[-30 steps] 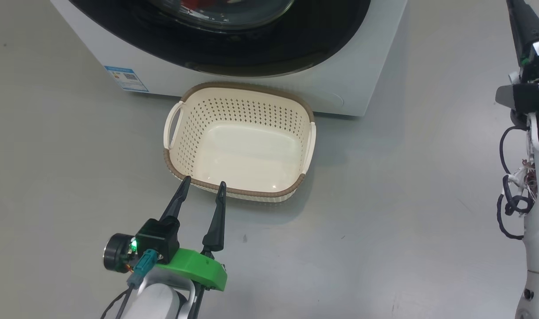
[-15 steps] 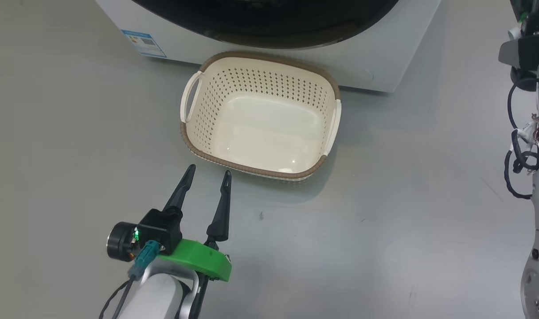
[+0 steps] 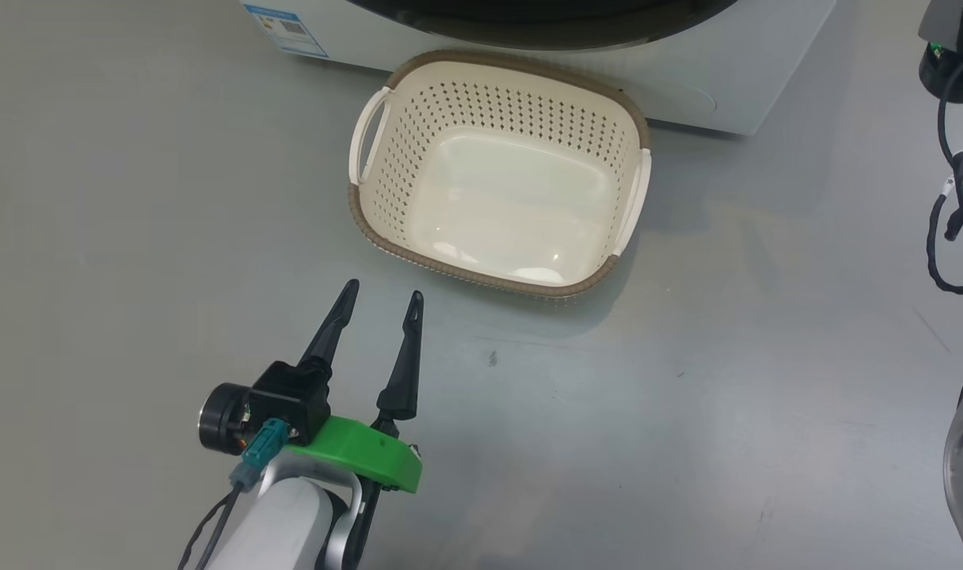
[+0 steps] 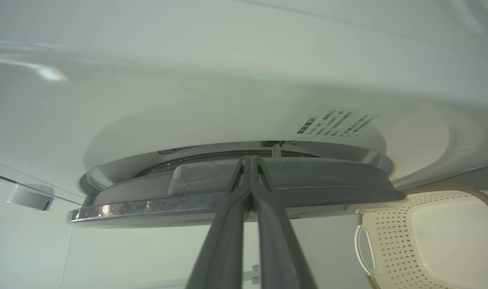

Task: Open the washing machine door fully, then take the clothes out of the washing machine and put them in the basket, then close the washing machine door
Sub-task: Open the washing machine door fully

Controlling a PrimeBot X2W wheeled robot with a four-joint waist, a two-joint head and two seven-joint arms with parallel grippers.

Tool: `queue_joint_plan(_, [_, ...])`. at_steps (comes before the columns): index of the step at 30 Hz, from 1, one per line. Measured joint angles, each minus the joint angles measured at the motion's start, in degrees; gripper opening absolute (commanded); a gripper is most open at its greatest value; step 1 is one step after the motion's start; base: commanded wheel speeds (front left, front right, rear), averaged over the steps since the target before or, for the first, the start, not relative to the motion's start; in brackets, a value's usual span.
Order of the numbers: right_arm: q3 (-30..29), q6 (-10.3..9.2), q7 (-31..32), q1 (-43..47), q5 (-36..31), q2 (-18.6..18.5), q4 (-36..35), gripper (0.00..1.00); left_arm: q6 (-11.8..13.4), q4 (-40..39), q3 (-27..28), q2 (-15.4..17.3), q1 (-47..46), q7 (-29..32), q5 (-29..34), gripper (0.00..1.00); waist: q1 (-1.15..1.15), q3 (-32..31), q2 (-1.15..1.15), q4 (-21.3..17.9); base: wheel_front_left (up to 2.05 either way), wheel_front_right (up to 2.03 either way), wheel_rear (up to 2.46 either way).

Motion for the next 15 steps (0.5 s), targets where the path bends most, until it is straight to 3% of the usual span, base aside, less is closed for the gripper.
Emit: queue_joint_plan(15, [-0.3,0.0,2.7,-6.7,1.6,1.0,7.0,0.0,0.0,-0.3,-0.1,-0.1,-0.4,0.0,-0.5,1.0,0.0,2.0,0.0,2.0,0.0,0.0,0.0])
